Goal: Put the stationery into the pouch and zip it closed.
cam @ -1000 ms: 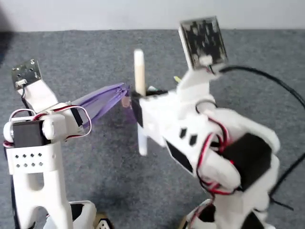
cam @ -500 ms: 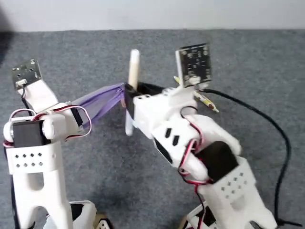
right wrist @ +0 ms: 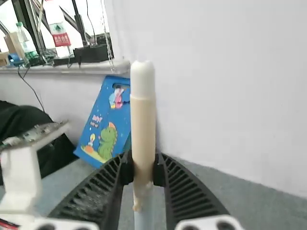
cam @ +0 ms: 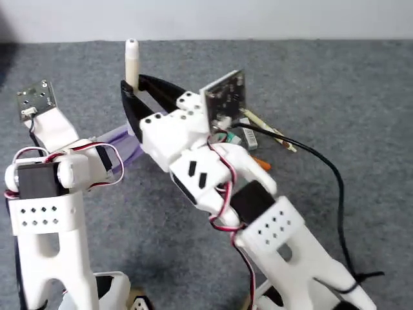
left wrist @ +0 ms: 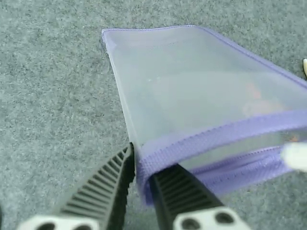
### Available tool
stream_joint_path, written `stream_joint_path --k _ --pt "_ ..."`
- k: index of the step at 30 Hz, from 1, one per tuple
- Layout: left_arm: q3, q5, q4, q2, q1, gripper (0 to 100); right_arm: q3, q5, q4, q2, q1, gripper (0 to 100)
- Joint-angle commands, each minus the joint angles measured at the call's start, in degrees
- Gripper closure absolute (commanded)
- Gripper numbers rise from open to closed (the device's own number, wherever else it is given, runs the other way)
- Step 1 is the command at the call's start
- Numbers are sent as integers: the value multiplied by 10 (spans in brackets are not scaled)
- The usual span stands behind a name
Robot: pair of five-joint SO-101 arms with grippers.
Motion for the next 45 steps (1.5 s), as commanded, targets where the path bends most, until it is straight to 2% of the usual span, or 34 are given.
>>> stream_joint_path --k 1,7,9,13,16,21,27,30,35,39,45 --pt "-18 5 2 4 0 988 16 8 -16 15 -6 991" --pt "-17 5 3 4 -1 988 62 10 -16 15 -6 990" --pt "-17 5 3 4 -1 988 73 32 -13 17 -5 983" --pt "-13 5 0 4 0 988 93 68 1 7 -6 861" --pt "6 5 -2 4 1 988 81 66 77 -22 -6 788" --pt "25 5 1 4 1 988 61 44 163 -74 5 786" --pt "23 5 2 -1 -1 988 -11 -14 305 -88 97 827" --pt "23 5 2 -1 -1 988 -57 -51 378 -54 157 861" --pt "23 5 2 -1 -1 988 -123 -48 476 48 224 873" --pt "24 5 2 -1 -1 988 -167 20 524 161 255 873" --pt "24 5 2 -1 0 988 -302 80 587 327 270 869"
